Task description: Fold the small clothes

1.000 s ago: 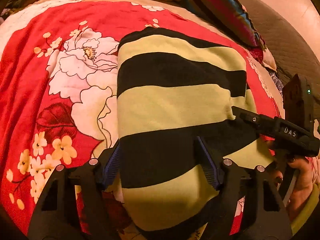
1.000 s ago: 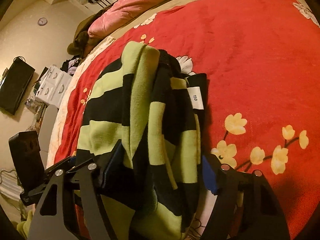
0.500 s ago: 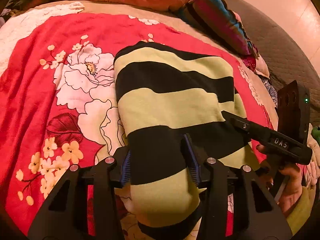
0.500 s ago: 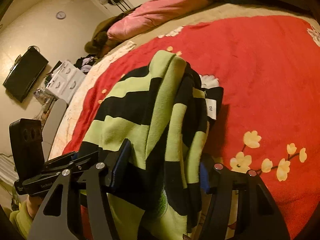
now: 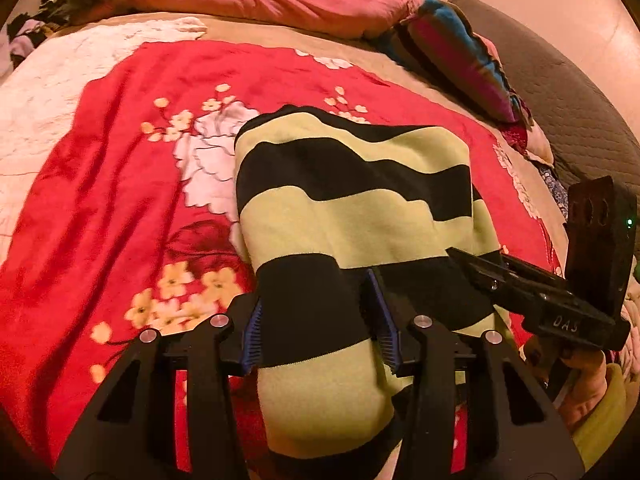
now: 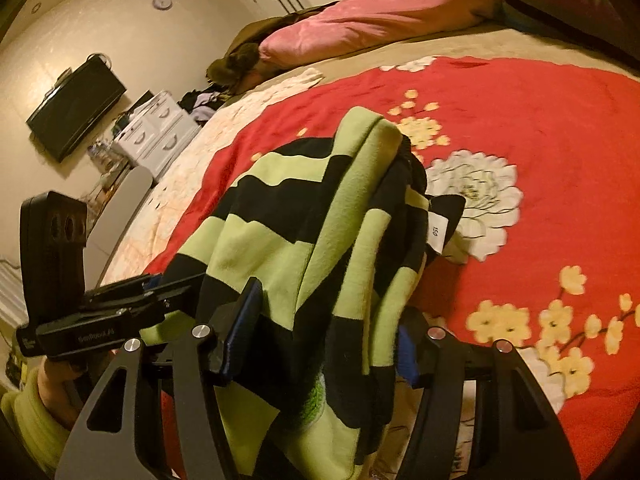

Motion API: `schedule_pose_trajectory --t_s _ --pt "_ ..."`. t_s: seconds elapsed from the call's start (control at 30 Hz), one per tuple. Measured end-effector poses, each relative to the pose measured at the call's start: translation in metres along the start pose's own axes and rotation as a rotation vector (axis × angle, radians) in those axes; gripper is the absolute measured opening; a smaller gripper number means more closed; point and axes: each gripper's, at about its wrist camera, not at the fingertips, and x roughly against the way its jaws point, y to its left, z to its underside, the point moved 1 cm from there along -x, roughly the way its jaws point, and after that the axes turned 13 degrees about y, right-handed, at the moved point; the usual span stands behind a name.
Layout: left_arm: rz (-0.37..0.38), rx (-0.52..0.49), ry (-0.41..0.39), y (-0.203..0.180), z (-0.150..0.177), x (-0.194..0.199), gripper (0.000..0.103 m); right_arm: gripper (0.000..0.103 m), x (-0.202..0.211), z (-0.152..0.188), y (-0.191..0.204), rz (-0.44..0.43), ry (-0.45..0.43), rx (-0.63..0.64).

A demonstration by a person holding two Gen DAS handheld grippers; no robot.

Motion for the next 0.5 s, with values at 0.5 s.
schedule_pose_trajectory --t_s 0.5 --pt "-0.049 -0.006 0.011 0.022 0.014 0.013 0.038 0.058 -0.017 0.007 0.032 0.021 0.022 0.060"
